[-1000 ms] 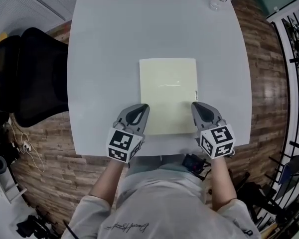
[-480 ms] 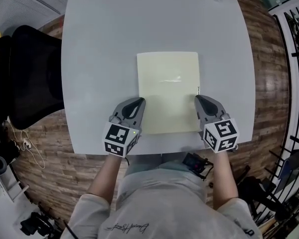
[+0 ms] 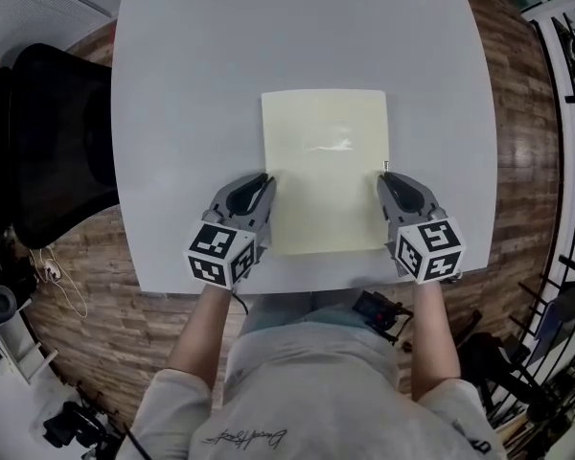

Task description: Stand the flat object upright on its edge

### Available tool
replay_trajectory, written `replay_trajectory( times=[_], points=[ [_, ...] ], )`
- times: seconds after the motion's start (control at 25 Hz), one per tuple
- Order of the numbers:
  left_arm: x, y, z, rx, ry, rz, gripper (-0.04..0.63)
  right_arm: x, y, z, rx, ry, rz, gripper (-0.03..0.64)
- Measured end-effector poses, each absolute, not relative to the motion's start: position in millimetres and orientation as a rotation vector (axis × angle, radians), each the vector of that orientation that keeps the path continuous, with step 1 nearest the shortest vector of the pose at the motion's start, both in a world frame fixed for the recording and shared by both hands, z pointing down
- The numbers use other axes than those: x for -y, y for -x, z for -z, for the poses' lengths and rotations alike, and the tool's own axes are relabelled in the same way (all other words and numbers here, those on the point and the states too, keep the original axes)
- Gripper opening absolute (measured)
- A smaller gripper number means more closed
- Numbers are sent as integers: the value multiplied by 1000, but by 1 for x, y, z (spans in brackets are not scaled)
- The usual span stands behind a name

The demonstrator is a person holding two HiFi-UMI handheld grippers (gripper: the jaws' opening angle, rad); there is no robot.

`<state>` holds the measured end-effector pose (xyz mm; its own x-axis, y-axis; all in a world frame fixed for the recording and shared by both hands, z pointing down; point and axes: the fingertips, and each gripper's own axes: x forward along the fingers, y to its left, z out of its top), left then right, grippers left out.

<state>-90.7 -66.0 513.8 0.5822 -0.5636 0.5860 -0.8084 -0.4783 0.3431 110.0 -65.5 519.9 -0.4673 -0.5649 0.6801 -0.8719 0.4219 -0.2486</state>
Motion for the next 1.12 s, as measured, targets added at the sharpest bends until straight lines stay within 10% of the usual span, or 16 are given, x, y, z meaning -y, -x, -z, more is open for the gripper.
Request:
replay_trajectory(
  times=[1.12],
  points=[
    [79,94,-566,770,-1952,-389,285,77,-115,-568,2131,-1032,-1171,284]
  ],
)
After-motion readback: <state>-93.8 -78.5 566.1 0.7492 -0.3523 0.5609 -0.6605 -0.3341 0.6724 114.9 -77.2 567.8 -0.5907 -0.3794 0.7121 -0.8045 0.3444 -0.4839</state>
